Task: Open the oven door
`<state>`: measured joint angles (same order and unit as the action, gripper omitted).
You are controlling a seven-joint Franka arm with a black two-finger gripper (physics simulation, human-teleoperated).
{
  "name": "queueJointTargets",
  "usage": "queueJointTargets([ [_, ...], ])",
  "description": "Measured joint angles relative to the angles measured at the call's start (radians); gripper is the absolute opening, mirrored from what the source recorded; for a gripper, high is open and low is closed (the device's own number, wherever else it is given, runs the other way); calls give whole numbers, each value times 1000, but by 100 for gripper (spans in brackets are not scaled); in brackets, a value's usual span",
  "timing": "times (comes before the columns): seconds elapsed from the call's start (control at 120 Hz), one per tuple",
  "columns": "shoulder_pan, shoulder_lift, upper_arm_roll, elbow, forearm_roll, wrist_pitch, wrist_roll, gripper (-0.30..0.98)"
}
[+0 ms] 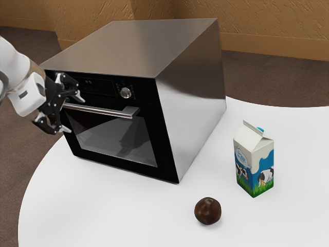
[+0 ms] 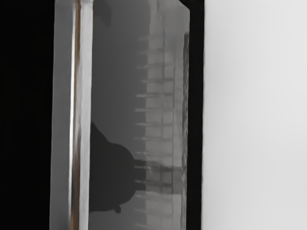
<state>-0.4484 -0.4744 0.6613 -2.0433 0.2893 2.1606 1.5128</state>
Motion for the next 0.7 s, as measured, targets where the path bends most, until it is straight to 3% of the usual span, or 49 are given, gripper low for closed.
queueJointTargets([
  [0.233, 2, -18, -19, -67, 1, 40, -26, 72],
  [0.375, 5, -96, -70, -173, 49, 62, -59, 65],
  [0.433, 6, -208, -198, -280, 123, 47, -100, 62],
  [0.467, -2, -277, -343, -337, 161, 12, -137, 63],
  [0.5, -80, -321, -563, -353, 185, -64, -191, 64],
  [0.542, -165, -294, -815, -189, 194, -207, -267, 65],
  [0.6, -92, -75, -983, 370, 273, -449, -346, 65],
  [0.633, -8, -2, -967, 598, 299, -563, -380, 65],
  [0.7, 87, 54, -754, 819, 248, -736, -447, 66],
])
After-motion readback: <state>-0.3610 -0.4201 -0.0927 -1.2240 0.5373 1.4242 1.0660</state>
